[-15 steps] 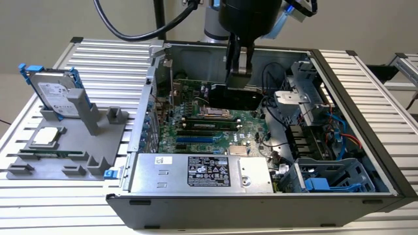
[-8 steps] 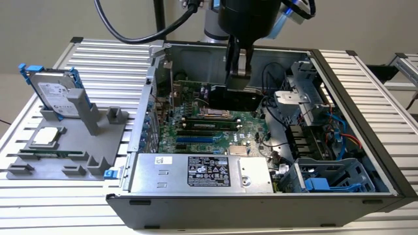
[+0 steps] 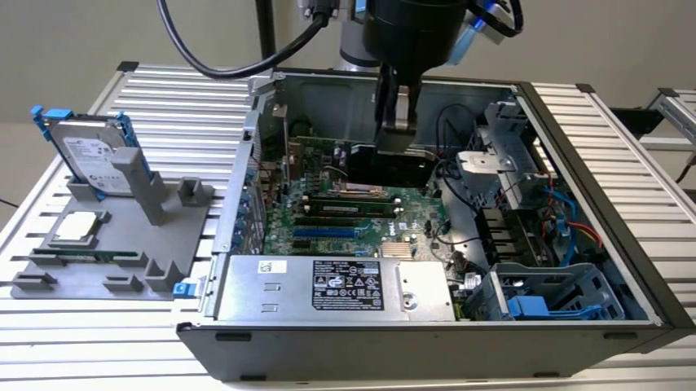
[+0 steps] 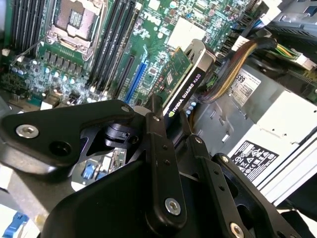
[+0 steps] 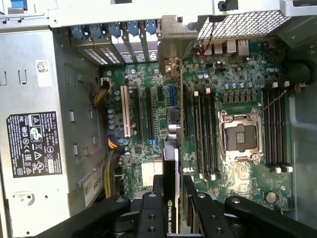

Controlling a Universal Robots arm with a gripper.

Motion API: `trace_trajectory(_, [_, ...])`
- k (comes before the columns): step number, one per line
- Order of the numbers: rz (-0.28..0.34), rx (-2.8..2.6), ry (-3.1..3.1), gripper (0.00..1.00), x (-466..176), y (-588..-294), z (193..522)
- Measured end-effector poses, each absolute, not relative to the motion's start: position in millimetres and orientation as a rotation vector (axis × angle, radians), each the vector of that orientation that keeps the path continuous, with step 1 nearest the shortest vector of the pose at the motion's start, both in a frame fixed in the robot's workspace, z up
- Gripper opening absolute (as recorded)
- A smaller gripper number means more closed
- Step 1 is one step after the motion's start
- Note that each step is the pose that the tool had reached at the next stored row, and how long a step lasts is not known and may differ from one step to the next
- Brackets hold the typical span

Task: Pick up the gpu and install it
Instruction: 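Insert the gpu into the slot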

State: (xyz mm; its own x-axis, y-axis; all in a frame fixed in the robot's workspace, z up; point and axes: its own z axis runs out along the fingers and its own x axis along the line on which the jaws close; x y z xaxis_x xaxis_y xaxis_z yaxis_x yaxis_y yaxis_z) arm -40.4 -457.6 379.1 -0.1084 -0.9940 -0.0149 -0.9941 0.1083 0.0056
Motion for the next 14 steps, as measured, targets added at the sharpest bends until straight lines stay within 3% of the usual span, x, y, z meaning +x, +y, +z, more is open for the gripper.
trace_trajectory(14, [0.021, -2.093, 2.334, 0.0, -40.4, -457.6, 373.9])
